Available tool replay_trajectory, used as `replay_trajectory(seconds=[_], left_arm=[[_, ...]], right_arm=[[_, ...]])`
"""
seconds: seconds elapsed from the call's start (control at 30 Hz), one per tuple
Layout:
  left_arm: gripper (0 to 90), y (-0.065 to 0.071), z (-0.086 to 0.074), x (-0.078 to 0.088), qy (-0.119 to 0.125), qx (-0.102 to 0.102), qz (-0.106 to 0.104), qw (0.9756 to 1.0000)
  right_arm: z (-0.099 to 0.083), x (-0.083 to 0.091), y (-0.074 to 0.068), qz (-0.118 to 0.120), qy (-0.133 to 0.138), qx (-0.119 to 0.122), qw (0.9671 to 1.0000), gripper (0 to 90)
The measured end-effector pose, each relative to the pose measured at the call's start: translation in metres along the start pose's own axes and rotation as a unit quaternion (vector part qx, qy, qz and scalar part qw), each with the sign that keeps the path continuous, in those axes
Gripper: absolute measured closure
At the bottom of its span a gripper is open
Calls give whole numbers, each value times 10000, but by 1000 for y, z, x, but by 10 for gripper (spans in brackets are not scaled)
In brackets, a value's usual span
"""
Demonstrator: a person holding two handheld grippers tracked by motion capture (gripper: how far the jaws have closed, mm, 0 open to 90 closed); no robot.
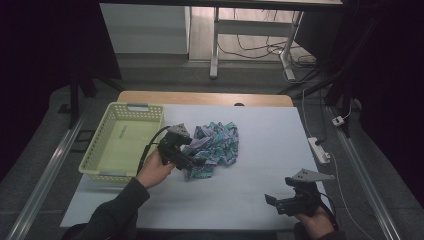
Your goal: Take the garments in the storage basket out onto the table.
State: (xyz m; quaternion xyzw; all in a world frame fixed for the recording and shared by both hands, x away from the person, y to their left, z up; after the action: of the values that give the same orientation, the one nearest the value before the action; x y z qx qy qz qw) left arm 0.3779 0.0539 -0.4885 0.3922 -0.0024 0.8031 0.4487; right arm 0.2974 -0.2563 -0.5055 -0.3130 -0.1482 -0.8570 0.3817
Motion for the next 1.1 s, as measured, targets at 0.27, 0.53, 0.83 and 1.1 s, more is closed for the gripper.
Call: replay_trajectory(seconds=[0.27,0.53,0.83,1.1], left_arm=[[0,3,-6,10,77,34,-26,10000],[0,6,-13,19,154,108,-74,9998],[0,7,-21,28,226,175,-120,9995],[0,9,-28,37,291,250,-134,9992]], right_arm=[[0,0,0,8,-1,9,10000,0],[0,0,0,16,0,8,10000,0],[0,0,0,11,1,9,10000,0],[0,0,0,18,5,5,10000,0]])
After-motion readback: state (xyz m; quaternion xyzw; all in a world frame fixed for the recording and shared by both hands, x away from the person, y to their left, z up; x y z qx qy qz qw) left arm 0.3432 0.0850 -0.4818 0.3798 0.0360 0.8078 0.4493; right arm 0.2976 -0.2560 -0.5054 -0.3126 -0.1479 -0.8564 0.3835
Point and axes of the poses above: each handheld gripper's, and its own axes: x roughly backward along the jaws, z roughly out of its top, y roughly to its right, the point moved 7 cm from there along -x, roughly forward along the jaws, and after that the axes turned 11 degrees about x, right-handed, at the moved point
